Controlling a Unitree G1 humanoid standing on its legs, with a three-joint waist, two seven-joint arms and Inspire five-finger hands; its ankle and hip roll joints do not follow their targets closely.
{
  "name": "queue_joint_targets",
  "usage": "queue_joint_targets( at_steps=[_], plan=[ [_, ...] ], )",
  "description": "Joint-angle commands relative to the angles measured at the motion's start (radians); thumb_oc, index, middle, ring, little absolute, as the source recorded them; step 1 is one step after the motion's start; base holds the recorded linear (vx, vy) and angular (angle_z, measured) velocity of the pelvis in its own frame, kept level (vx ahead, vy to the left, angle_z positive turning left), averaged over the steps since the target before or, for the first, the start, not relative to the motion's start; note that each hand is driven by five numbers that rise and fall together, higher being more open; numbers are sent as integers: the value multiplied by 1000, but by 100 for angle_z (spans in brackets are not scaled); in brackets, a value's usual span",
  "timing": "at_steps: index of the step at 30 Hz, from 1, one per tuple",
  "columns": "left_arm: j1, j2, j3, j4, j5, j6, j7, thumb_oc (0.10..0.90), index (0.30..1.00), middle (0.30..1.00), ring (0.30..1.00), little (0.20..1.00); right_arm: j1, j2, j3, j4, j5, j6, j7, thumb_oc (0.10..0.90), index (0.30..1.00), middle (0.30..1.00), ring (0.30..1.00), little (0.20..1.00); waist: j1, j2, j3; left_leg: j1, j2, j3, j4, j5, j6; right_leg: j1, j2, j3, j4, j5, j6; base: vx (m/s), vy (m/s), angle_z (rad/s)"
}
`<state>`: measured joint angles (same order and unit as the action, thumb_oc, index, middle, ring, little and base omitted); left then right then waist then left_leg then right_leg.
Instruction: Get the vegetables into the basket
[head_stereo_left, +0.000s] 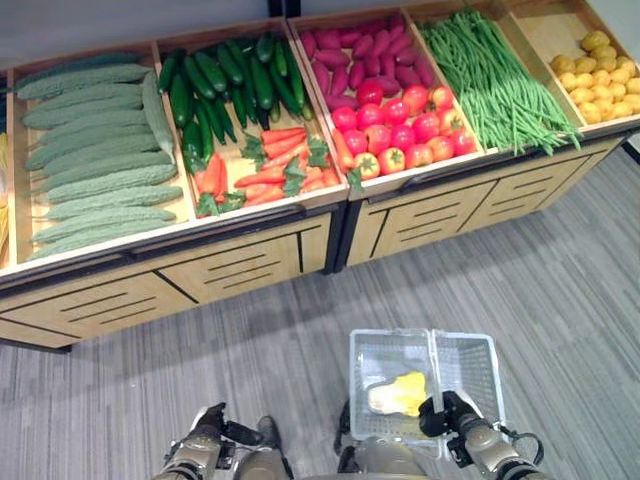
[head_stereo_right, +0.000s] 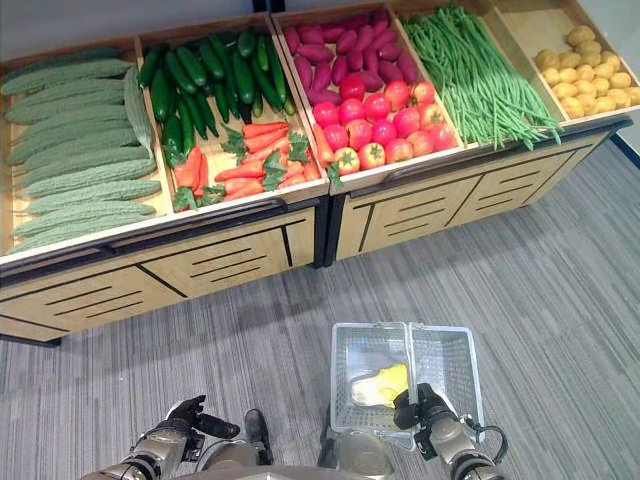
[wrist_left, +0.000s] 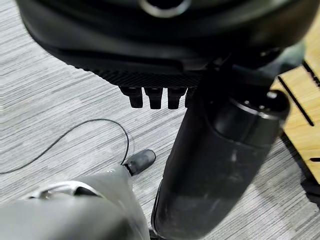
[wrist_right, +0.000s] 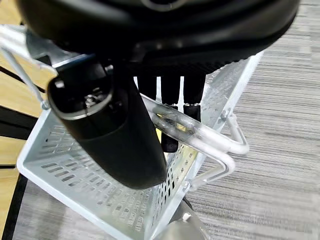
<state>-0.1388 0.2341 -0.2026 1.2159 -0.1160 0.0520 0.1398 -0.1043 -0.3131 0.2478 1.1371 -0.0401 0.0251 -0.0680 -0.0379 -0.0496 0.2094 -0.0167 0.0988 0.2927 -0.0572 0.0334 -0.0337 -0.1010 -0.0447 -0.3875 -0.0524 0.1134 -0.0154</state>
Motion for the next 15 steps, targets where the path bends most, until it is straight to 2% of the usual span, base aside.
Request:
queue_joint_targets(
  at_steps=[1,2,5,8,9,12,14,15],
  plan=[
    [-32,46,18,15,50,-17,13,900,1000,1000,1000,1000,62,-25,47,24,-36,20,-2,400,300,300,300,300,18,-27,-14,-53,-45,-29,95,-98,49,30,-145,157,127,-118,131,36,431,-20],
    [-31,52,18,10,55,-19,13,900,1000,1000,1000,1000,64,-17,51,26,-44,20,1,400,300,300,300,300,29,-36,-9,-59,-61,-29,133,-132,67,32,-164,175,131,-98,143,23,309,-17],
    [-28,58,19,3,57,-19,11,900,1000,1000,1000,1000,64,-12,52,28,-47,20,2,400,300,300,300,300,37,-40,-8,-58,-77,-36,152,-157,86,23,-176,190,163,-93,151,32,257,-14],
    [-26,71,17,-19,59,-17,7,900,1000,1000,1000,1000,69,-4,50,19,-43,19,3,400,300,300,300,300,40,-45,0,-47,-96,-50,166,-173,109,-19,-187,222,302,-75,156,29,213,-15],
    [-26,71,17,-19,59,-17,7,900,1000,1000,1000,1000,69,-4,50,19,-43,19,3,400,300,300,300,300,40,-45,-1,-48,-96,-50,166,-173,109,-20,-187,222,302,-75,156,-7,144,2],
    [-22,84,17,-52,53,-21,12,900,1000,1000,1000,1000,60,-7,54,0,-46,20,5,400,300,300,300,300,47,-34,-2,-41,-100,-43,140,-155,116,-65,-174,263,193,19,155,-36,95,9],
    [-24,94,17,-69,40,-27,14,900,1000,1000,1000,1000,60,-8,58,-7,-52,16,4,400,300,300,300,300,43,-35,4,-40,-97,-51,143,-148,113,-75,-167,284,151,20,162,-19,1,-1],
    [-22,96,16,-78,45,-28,12,900,1000,1000,1000,1000,67,-4,60,-9,-57,16,9,400,300,300,300,300,48,-39,1,-35,-99,-52,145,-148,111,-57,-175,265,139,8,166,49,-47,32]
  ],
)
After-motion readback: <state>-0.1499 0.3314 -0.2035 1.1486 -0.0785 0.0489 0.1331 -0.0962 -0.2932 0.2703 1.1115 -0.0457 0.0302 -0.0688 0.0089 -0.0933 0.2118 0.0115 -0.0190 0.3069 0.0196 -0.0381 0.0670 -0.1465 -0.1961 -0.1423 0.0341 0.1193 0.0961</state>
